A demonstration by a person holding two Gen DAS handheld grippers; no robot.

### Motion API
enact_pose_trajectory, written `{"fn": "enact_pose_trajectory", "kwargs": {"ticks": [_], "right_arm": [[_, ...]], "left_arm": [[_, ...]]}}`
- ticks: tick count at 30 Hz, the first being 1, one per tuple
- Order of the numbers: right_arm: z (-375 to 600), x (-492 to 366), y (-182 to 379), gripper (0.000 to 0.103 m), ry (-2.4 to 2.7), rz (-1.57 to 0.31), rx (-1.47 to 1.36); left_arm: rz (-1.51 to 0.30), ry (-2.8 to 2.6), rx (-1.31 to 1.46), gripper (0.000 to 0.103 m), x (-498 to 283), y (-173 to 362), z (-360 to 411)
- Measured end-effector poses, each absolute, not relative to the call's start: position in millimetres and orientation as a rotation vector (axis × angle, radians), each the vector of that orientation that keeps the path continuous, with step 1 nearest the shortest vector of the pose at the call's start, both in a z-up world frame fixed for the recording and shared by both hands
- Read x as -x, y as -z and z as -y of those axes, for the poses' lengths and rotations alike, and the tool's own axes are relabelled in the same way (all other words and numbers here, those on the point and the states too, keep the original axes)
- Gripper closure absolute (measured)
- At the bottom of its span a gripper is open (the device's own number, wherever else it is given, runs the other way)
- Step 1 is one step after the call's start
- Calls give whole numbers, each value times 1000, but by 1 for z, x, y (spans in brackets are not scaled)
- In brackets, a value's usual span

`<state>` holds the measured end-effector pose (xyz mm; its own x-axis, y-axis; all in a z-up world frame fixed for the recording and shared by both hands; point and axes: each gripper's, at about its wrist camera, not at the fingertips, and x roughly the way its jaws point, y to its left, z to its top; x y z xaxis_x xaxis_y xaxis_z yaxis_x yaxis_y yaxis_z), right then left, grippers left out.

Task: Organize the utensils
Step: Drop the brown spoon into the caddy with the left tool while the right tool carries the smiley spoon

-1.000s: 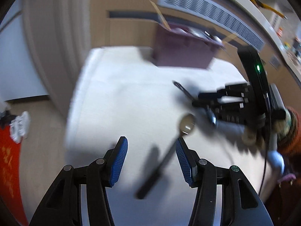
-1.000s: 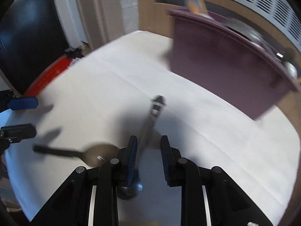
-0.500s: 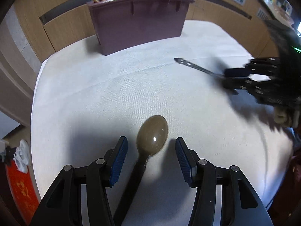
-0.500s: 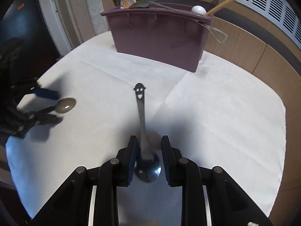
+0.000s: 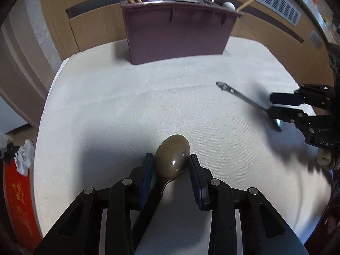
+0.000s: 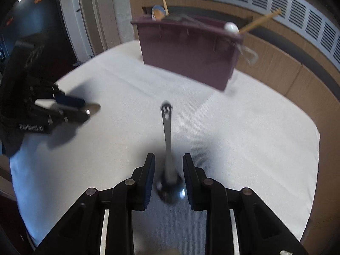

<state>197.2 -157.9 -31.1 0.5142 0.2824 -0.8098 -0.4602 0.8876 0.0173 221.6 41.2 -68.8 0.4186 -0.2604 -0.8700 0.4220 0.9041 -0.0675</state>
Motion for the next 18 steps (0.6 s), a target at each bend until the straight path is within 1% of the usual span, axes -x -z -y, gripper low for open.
{"fn": "enact_pose_trajectory", "kwargs": {"ticks": [2,8,12,14,15,18], "right_arm": [[145,-219,30,79,-470,-928,194],[125,-266,49,79,-447,-1023,176],[109,-271,49,77,-438,-988,268],[102,-269,49,80,-430,-974,318],[100,-268,49,87,-434,-975,334],[102,-262,45,87,-426,-976,340]], "left_arm": [[-1029,418,-152,69,-223,64,-41],[-941,401,-78,69,-220,45,-49],[-927,398,-8,69,-224,38,-61],[-915,394,17,69,-225,35,-66],[-909,391,23,69,-225,34,-68],[-903,383,42,69,-225,31,-70]]}}
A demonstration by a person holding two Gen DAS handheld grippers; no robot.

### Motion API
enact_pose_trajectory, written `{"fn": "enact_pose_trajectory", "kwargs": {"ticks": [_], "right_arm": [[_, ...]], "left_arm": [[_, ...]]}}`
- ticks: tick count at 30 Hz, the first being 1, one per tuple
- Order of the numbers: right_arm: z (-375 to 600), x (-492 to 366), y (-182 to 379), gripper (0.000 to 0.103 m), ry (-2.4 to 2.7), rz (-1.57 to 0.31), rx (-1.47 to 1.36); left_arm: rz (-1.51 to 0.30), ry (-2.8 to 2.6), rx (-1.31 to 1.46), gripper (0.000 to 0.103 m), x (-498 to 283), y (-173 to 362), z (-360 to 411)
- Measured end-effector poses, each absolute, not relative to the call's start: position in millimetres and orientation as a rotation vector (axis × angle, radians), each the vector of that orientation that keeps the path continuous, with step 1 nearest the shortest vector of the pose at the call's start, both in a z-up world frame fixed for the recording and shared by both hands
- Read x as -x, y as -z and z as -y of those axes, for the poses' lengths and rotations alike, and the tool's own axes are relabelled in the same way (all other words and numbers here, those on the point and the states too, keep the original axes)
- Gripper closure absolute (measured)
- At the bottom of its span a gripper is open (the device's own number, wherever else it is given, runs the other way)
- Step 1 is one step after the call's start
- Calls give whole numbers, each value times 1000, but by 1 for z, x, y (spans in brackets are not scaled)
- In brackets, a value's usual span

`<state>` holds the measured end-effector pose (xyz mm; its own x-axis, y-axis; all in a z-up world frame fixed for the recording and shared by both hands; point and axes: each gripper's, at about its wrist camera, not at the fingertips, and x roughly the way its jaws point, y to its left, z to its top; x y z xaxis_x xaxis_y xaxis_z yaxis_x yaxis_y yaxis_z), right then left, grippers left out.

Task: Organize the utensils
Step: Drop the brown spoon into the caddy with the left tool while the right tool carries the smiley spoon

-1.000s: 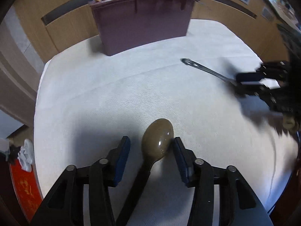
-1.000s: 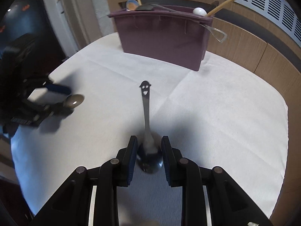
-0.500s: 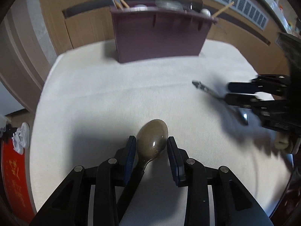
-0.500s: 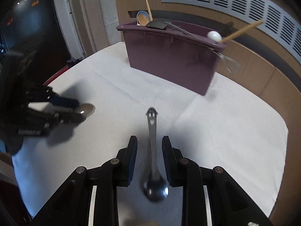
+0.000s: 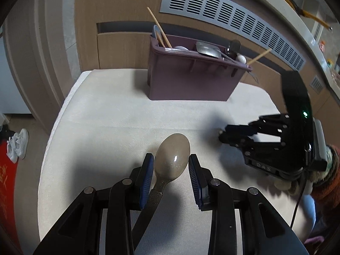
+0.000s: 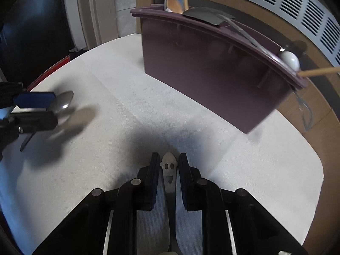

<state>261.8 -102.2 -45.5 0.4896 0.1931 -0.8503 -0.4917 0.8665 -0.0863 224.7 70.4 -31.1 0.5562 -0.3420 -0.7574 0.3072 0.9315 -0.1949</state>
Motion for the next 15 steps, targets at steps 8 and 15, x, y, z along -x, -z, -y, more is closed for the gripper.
{"fn": "enact_pose_trajectory", "kwargs": {"ticks": [8,15], "right_arm": [[148,-228,5,87,-405,-863,178],[176,-197,-36,87,-398,-733,82]], "left_arm": [[-887,391,60,69,-221,24,-65],[-816,403,112,69,-213,-2,-60]]}}
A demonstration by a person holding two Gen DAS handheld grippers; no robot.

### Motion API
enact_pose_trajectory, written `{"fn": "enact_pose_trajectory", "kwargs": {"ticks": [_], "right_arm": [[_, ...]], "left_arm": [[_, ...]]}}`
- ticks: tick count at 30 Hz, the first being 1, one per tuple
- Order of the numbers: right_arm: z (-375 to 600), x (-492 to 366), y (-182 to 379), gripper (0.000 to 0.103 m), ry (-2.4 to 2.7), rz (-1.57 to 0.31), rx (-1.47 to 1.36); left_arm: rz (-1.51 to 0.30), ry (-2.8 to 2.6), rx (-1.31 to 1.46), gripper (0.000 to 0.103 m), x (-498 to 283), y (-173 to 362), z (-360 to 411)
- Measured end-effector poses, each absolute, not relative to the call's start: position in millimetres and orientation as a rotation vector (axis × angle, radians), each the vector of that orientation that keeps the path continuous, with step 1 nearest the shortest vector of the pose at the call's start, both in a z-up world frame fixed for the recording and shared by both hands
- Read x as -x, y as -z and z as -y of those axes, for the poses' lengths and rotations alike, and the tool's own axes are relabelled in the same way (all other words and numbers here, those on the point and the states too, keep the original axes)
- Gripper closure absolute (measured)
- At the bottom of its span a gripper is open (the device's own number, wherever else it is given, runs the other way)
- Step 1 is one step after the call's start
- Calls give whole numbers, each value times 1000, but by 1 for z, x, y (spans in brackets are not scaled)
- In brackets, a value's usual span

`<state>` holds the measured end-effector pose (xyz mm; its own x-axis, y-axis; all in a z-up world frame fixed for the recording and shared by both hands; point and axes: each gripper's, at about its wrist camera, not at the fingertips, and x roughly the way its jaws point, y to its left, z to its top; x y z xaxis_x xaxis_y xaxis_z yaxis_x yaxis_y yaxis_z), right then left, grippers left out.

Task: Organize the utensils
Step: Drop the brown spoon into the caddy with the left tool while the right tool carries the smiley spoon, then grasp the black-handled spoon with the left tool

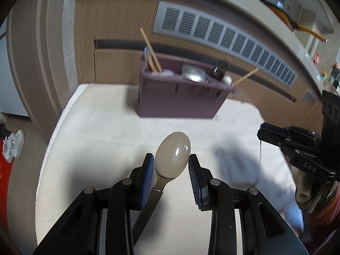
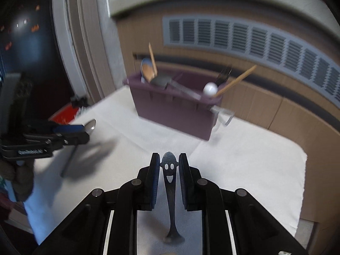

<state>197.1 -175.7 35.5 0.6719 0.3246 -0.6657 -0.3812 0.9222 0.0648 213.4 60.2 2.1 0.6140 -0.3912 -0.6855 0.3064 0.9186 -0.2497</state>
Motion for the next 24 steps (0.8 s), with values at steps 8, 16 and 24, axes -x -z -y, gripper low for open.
{"fn": "enact_pose_trajectory", "kwargs": {"ticks": [8,16,24], "right_arm": [[181,-182,-69,87,-405,-627,50],[181,-178,-89,87,-400,-578,61],[179,-177,-84,87,-389,-602,79]], "left_arm": [[-709,437,197,71,-206,-37,-53],[-648,449,245,87,-208,-56,-49],[-688,434,194,90,-209,-46,-47]]}}
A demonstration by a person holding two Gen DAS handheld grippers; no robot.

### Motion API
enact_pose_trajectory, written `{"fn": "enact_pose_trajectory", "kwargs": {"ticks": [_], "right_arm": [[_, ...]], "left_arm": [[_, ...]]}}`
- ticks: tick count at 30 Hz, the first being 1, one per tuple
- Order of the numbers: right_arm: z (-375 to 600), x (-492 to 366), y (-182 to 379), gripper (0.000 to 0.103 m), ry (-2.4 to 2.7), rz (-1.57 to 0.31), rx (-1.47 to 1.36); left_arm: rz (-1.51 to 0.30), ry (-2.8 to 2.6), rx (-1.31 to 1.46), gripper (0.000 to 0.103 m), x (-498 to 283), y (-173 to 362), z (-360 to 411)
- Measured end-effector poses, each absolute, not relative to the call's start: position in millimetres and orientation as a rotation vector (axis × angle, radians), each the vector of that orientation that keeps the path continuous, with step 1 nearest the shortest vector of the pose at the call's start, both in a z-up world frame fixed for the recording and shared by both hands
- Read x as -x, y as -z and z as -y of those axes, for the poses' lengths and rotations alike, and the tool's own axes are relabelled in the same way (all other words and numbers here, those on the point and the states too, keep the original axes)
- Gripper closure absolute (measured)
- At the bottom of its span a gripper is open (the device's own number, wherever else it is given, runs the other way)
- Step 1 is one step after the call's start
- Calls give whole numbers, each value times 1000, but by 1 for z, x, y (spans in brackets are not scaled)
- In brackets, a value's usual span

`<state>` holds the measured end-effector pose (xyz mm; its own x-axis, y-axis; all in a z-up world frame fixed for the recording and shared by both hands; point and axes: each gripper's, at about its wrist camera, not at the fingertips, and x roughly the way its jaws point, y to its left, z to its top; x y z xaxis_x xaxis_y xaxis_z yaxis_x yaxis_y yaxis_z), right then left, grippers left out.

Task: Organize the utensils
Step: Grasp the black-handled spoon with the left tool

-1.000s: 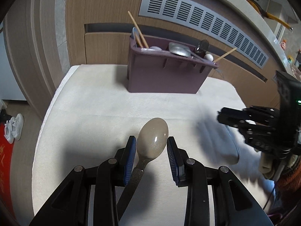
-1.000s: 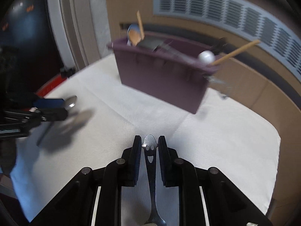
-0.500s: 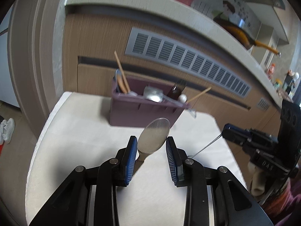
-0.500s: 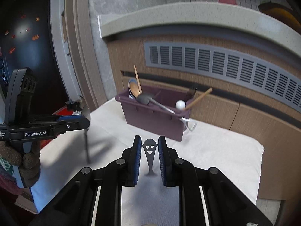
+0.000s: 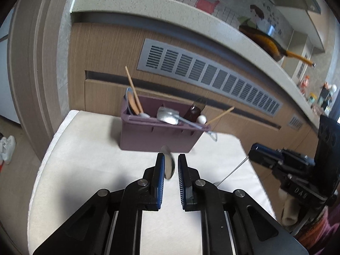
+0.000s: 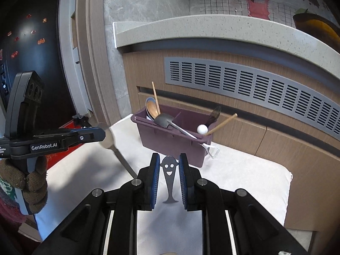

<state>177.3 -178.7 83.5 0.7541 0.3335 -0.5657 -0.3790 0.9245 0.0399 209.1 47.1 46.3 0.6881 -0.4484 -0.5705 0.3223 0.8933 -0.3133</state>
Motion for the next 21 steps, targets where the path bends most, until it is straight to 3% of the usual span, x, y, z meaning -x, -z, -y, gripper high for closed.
{"fn": "enact_pose_trajectory", "kwargs": {"ticks": [12,21], "right_arm": [[187,-184,-74,87,-366,-631,69],[186,-187,-69,87,-362,-649,76]], "left_arm": [[-773,422,131,90,-209,-24,-54],[-1009,453,-30,89,-199,33,-37]]}}
